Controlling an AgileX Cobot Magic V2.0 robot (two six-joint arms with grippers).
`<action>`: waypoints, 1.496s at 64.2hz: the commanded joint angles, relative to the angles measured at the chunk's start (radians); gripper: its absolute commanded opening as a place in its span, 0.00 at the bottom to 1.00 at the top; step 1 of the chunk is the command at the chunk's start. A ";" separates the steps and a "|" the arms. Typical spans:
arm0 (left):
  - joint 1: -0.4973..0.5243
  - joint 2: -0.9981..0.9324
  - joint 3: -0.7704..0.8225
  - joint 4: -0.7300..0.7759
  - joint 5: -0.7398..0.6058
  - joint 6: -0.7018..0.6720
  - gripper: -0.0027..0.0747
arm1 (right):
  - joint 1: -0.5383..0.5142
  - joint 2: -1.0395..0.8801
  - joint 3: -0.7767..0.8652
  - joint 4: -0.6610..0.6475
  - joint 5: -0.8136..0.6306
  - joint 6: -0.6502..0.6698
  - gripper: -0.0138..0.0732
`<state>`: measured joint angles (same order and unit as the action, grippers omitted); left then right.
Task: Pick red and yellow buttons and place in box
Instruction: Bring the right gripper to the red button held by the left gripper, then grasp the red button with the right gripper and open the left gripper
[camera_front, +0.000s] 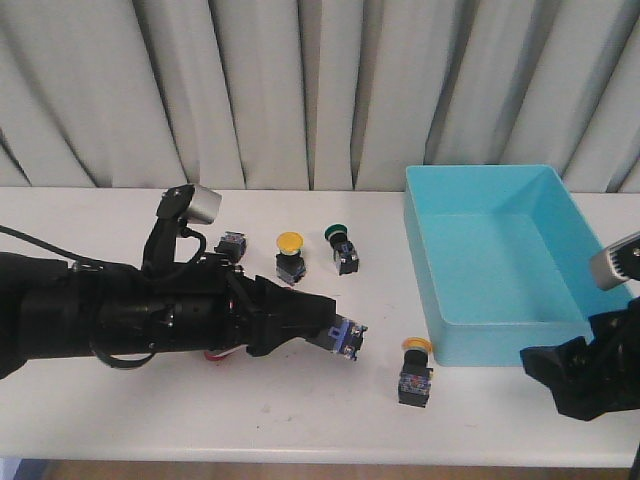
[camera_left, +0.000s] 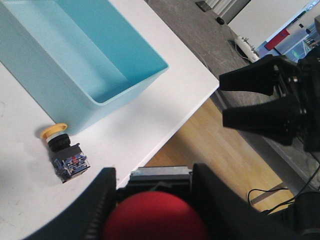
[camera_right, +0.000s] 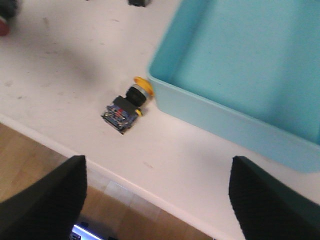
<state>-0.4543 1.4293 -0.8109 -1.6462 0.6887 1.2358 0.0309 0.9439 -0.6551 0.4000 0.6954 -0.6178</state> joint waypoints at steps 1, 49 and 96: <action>-0.005 -0.028 -0.031 -0.060 0.044 0.004 0.29 | 0.014 0.024 -0.034 0.147 -0.042 -0.218 0.85; -0.005 -0.028 -0.031 -0.060 0.044 0.004 0.29 | 0.628 0.328 -0.213 0.019 -0.323 -0.417 0.73; -0.005 -0.028 -0.031 -0.060 0.044 0.004 0.29 | 0.649 0.355 -0.221 0.056 -0.385 -0.435 0.57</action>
<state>-0.4543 1.4293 -0.8109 -1.6462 0.6898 1.2362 0.6813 1.3275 -0.8457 0.4350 0.3566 -1.0512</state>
